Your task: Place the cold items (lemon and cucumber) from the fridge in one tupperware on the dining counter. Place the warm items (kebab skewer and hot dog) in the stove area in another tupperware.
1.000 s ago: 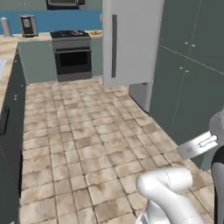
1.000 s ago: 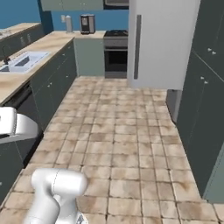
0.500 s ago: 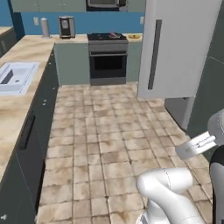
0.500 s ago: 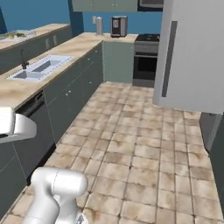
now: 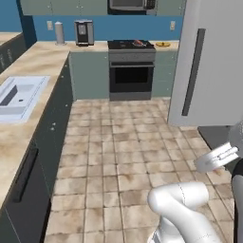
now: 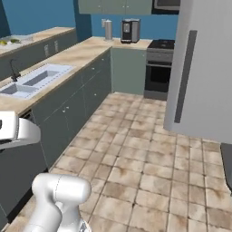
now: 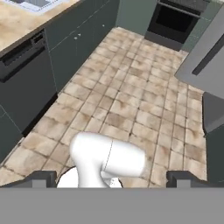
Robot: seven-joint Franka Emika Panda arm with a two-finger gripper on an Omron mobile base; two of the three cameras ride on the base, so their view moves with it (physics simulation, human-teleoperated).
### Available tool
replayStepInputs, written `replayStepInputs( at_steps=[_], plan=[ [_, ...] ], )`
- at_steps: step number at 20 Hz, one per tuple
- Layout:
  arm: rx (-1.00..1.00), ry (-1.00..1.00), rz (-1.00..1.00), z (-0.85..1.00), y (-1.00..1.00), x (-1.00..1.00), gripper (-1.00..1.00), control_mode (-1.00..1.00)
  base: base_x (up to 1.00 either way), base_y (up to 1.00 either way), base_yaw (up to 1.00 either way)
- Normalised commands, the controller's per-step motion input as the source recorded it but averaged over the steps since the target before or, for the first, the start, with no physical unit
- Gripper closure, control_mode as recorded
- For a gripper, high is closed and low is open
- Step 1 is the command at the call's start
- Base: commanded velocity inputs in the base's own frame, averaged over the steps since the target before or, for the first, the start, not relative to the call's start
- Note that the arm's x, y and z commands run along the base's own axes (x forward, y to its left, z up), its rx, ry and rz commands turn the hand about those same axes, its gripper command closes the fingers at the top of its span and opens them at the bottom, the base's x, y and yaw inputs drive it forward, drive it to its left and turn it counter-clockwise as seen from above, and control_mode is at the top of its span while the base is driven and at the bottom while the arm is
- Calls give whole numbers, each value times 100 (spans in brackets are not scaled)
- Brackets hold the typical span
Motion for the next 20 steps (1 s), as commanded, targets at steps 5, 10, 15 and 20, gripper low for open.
replayStepInputs(
  at_steps=[5,10,15,20],
  plan=[
    [0,0,0,0,0,0,-100,100,100,0,-12],
    [0,0,0,0,0,0,-100,100,85,8,-37],
    [0,0,0,0,0,0,-100,100,67,24,-43],
    [0,0,0,0,0,0,-100,100,55,54,-30]
  ],
)
